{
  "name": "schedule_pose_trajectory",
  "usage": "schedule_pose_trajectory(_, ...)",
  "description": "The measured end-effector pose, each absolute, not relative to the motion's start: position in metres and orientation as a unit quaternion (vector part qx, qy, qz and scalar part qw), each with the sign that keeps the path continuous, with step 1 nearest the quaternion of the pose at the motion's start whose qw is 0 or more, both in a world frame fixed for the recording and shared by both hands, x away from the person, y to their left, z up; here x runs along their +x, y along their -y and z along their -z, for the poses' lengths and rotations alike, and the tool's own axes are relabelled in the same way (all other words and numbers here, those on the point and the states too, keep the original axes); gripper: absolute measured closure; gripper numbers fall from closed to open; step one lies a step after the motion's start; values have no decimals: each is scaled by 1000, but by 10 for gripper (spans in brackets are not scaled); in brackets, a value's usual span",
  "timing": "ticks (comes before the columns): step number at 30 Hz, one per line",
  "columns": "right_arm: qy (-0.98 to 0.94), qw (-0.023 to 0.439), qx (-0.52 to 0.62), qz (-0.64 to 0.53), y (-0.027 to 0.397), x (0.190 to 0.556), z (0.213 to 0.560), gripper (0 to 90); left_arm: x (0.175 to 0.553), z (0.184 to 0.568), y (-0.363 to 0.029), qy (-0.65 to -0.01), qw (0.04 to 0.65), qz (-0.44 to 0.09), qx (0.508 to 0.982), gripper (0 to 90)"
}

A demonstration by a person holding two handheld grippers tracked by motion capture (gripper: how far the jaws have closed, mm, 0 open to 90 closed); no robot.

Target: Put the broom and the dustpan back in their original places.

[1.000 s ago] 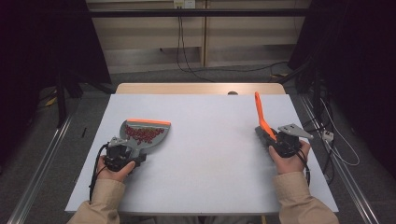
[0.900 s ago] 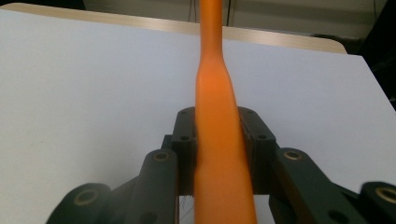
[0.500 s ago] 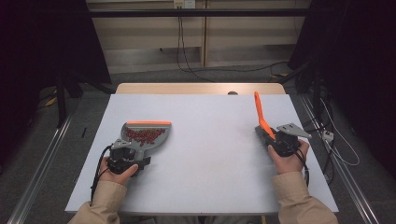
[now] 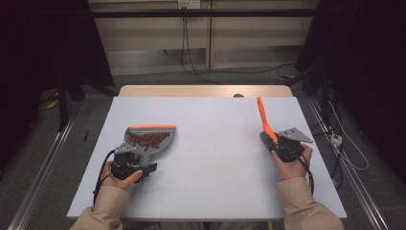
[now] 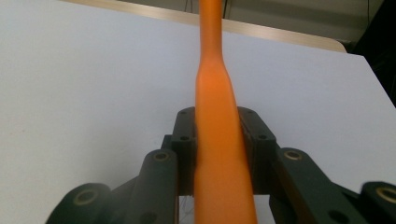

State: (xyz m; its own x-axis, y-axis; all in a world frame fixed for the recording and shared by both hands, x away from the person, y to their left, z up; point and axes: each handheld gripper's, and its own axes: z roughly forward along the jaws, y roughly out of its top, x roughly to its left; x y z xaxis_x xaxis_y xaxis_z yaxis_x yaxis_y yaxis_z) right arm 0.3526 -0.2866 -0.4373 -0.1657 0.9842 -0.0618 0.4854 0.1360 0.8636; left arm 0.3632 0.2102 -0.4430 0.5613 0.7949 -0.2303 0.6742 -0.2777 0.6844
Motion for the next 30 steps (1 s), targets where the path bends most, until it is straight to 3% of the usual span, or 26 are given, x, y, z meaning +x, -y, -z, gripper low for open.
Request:
schedule_pose_trajectory(13,-676,321,542,-383,269,353,439,669,363,439,-215,-466,399,-88,784,251)
schedule_pose_trajectory(18,-662,276,528,-455,263,351,433,452,362,435,-220,-470,412,-101,774,166)
schedule_pose_trajectory(30,-677,226,516,-473,271,337,438,297,358,427,-227,-428,467,-118,765,71)
